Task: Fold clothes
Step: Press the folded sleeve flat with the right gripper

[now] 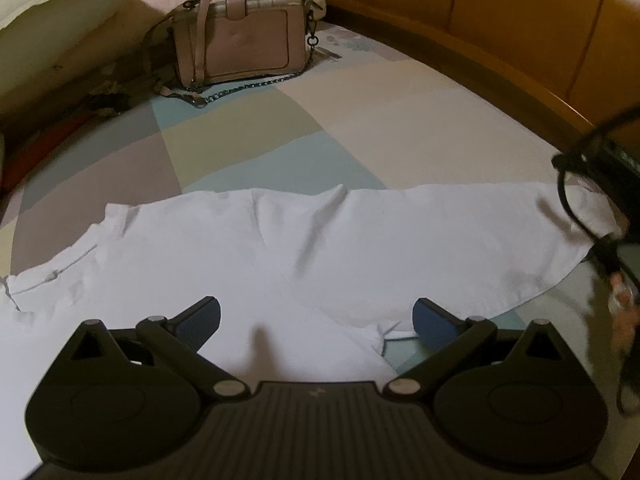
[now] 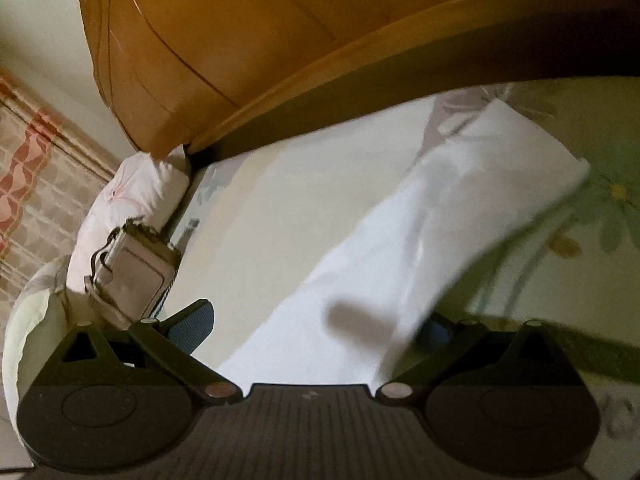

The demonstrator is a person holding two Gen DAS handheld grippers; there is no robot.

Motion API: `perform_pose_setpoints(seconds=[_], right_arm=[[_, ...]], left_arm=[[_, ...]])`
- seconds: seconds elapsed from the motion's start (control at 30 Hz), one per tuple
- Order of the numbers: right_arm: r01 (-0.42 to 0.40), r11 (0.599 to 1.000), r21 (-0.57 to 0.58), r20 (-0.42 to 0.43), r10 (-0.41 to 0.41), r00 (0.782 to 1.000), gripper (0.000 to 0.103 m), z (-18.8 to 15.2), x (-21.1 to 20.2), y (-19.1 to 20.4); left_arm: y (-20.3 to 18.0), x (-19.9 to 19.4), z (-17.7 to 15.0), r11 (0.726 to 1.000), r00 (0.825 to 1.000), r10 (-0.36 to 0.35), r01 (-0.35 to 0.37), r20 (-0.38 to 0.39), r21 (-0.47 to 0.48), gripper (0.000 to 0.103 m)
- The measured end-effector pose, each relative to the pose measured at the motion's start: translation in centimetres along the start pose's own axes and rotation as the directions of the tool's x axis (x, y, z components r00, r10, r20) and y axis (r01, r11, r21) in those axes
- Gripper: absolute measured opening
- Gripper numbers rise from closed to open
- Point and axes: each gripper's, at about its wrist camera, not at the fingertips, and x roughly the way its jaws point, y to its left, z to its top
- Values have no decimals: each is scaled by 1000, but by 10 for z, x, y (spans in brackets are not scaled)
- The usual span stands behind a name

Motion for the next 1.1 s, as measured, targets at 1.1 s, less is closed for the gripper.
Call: perform_pose_setpoints(seconds=[1.1], right_arm=[[-130,938,-321,64,158,985,103,3,-13,75]], left_arm=[[54,-30,-23,999,999,47,-47,9,0,102]])
